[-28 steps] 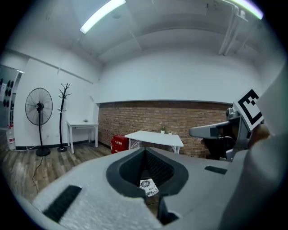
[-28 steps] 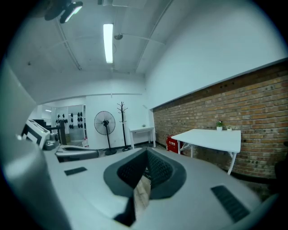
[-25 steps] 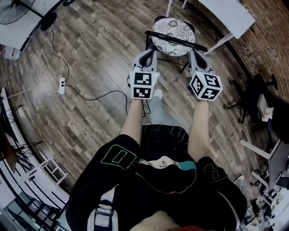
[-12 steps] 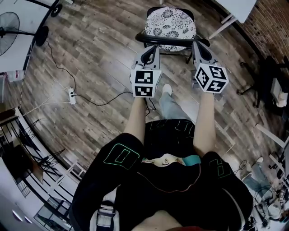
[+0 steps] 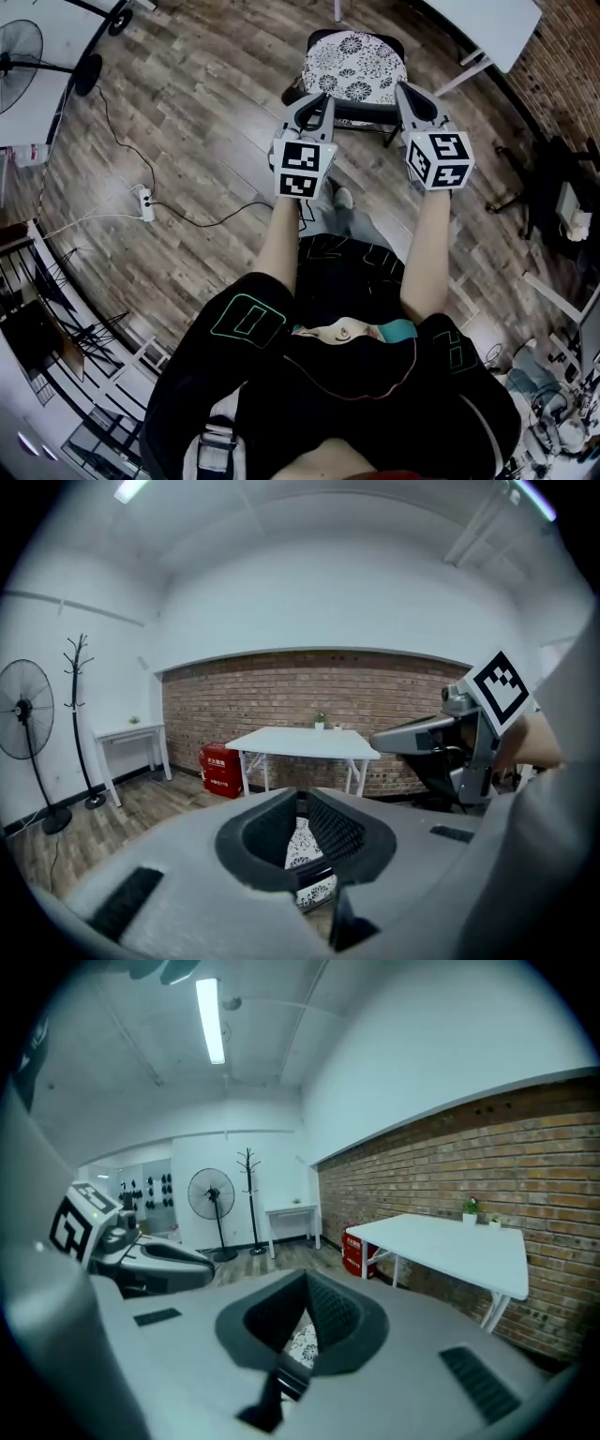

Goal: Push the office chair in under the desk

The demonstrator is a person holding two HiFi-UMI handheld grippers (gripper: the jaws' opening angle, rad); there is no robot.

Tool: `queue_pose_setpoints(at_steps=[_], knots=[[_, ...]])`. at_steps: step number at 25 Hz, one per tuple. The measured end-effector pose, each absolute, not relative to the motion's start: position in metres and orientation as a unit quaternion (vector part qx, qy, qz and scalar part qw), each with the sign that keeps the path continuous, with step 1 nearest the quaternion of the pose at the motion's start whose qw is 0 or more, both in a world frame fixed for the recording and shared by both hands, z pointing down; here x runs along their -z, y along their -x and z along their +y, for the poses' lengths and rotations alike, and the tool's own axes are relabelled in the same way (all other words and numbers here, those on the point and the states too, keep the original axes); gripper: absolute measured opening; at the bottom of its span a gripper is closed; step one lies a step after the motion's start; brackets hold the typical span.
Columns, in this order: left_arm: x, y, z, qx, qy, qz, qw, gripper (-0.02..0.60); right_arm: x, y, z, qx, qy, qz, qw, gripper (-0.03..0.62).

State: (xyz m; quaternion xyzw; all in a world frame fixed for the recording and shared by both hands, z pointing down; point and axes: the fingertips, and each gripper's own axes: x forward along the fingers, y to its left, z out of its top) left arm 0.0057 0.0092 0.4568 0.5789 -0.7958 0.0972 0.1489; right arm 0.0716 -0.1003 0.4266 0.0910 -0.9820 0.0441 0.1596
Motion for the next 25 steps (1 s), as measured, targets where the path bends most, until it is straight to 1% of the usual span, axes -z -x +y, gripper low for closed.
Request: queue_pose_setpoints(at_steps=[1,4,7,11,15,20,25], knots=[[-0.462,-0.005,0.008,-0.099,-0.585,-0.789,0.156,0.065,-0.432,-0.069,-0.098,-0.041,-0.080,-0.982,0.168,0.006],[-0.477,0.000,0.004,-0.100,-0.599,-0.775,0.172,0.072,-0.446,-0.061,-0.092,-0.035,-0.050,-0.980,0.190,0.030],[-0.493,-0.006,-0.005,-0.130,-0.627,-0.746,0.182,0.119,-0.462,-0.060,-0.092,-0.022,-0.018,-0.975,0.222,0.058],[-0.530,-0.028,-0.011,-0.210,-0.667,-0.688,0.195,0.177,-0.492,-0.058,-0.087,-0.010,0.055,-0.956,0.287,0.099],[-0.559,-0.037,-0.009,-0.301,-0.683,-0.637,0.192,0.228,-0.523,-0.061,-0.060,0.037,0.158,-0.914,0.372,0.182],[-0.577,-0.033,-0.015,-0.365,-0.685,-0.605,0.179,0.256,-0.560,-0.076,-0.054,0.127,0.186,-0.864,0.451,0.227],[-0.602,-0.040,-0.021,-0.398,-0.700,-0.558,0.203,0.278,-0.590,-0.083,-0.063,0.187,0.180,-0.827,0.498,0.258]])
